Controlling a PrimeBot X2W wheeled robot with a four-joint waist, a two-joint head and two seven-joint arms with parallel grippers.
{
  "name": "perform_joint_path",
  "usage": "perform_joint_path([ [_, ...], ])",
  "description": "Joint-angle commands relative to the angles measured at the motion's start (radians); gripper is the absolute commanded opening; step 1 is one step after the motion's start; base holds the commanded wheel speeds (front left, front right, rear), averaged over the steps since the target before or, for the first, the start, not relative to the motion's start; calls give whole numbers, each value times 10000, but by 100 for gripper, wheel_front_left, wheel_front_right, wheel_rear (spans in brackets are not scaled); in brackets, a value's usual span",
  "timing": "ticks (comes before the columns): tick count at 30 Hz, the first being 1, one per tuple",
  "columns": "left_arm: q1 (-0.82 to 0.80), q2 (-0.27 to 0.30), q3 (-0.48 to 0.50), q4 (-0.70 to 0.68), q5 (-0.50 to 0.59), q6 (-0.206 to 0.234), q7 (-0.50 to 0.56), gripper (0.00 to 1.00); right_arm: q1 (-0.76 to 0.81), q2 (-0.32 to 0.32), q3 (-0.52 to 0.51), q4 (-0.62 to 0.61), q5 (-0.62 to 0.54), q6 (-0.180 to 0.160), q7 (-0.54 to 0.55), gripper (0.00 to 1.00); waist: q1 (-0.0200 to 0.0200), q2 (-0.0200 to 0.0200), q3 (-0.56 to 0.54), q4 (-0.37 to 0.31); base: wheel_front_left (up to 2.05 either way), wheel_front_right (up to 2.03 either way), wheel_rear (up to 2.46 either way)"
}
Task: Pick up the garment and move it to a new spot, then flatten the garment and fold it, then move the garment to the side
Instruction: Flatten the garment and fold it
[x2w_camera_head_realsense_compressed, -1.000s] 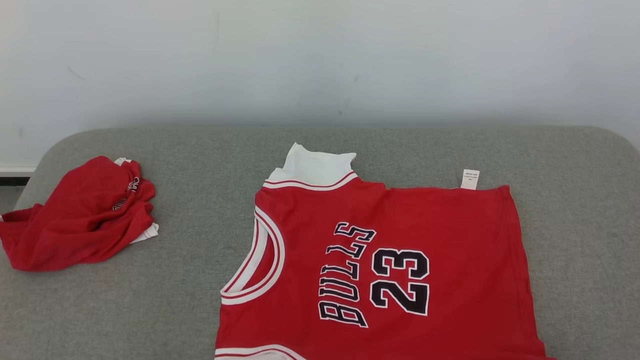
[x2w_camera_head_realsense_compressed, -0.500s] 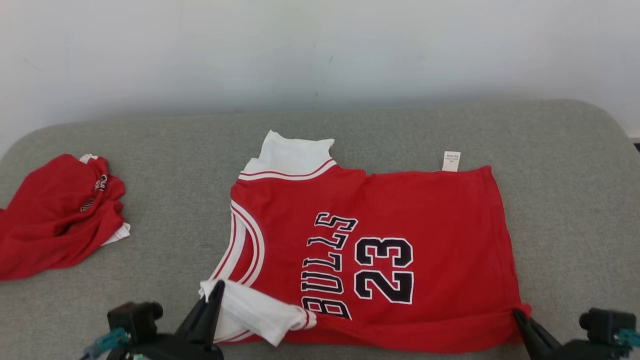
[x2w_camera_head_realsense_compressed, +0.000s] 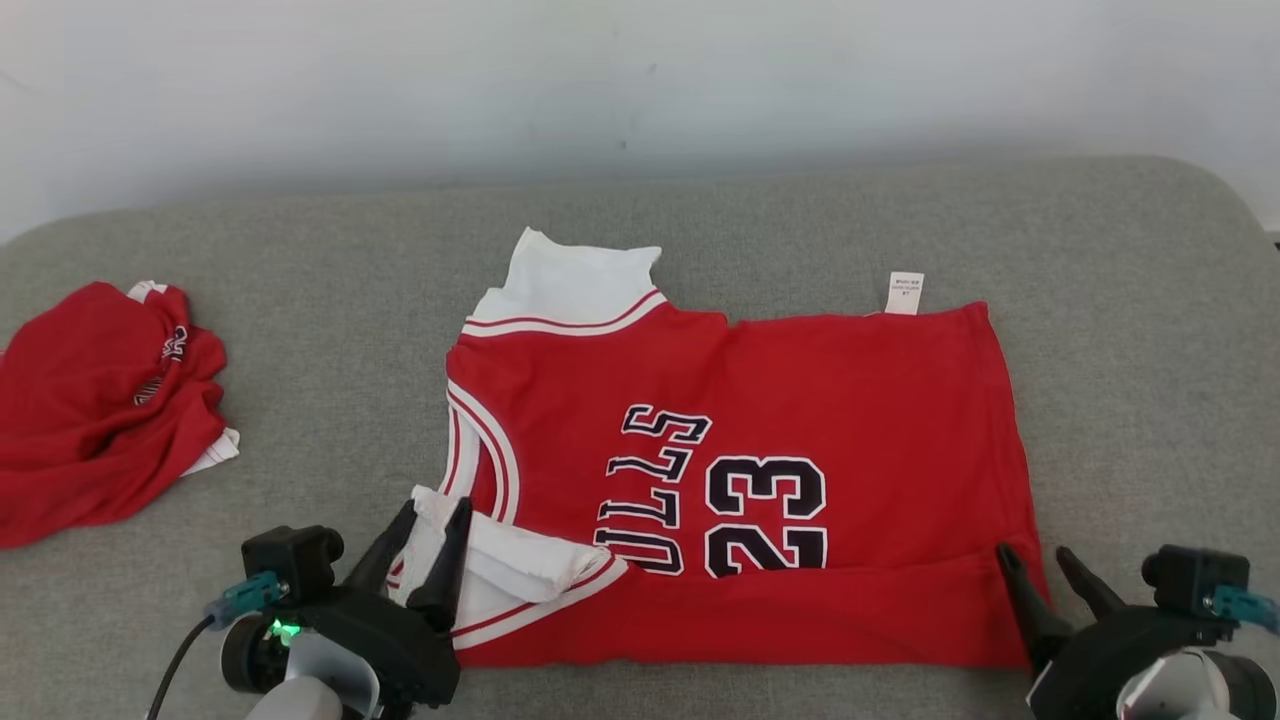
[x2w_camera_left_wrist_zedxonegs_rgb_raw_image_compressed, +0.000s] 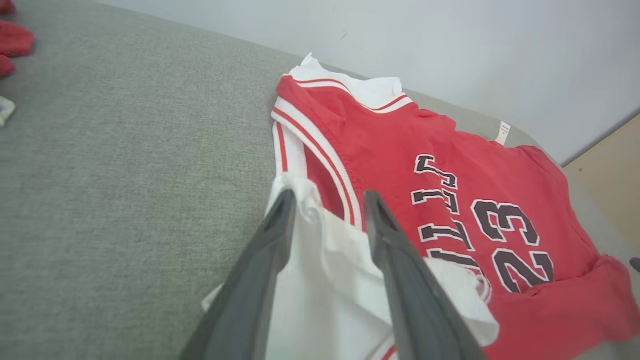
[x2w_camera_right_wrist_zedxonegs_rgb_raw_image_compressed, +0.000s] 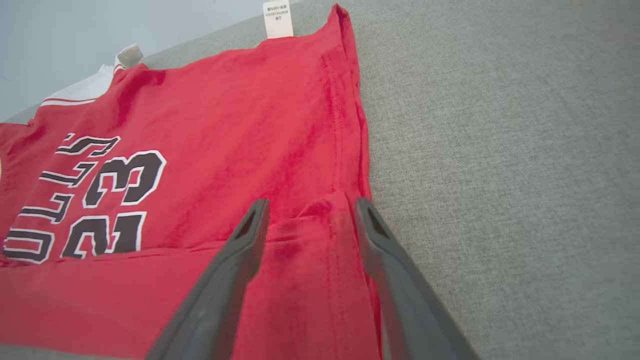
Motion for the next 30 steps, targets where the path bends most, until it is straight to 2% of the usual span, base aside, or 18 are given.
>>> perform_joint_path([
  [1,30,31,55,115,71,-65,-104,100,171,-126,21,74,89,-20,-149,100,-3,-2,-241,55,0,0,0],
  [6,1138,289,576,-199,331,-95,-243,100,884,-440,229,144,177,-20,-565,100,-3,-2,-657,7,0,0,0],
  [11,2185,382,457,-552,804,-62,-239,100,1213,-378,169,157,299,-20,-653,100,-3,-2,-571,53,0,0,0],
  [22,1669,181,199,274,1088,-43,-197,100,535,-26,446,968,-59,-20,-723,100,-3,-2,-142,73,0,0,0],
  [23,1572,136,181,410,1070,-59,-195,71,464,24,503,1082,-37,-20,-705,70,-3,-2,-132,65,0,0,0],
  [24,1484,104,171,531,1053,-59,-196,46,386,60,545,1192,-21,-20,-712,45,-3,-2,-132,60,0,0,0],
  [25,1434,74,172,664,1028,-90,-200,0,323,103,638,1280,20,-20,-731,0,-3,-2,-162,49,0,0,0],
  [30,1429,84,290,1100,1017,-155,-228,0,193,201,900,1514,201,-20,-1151,0,-3,-2,-489,136,0,0,0],
])
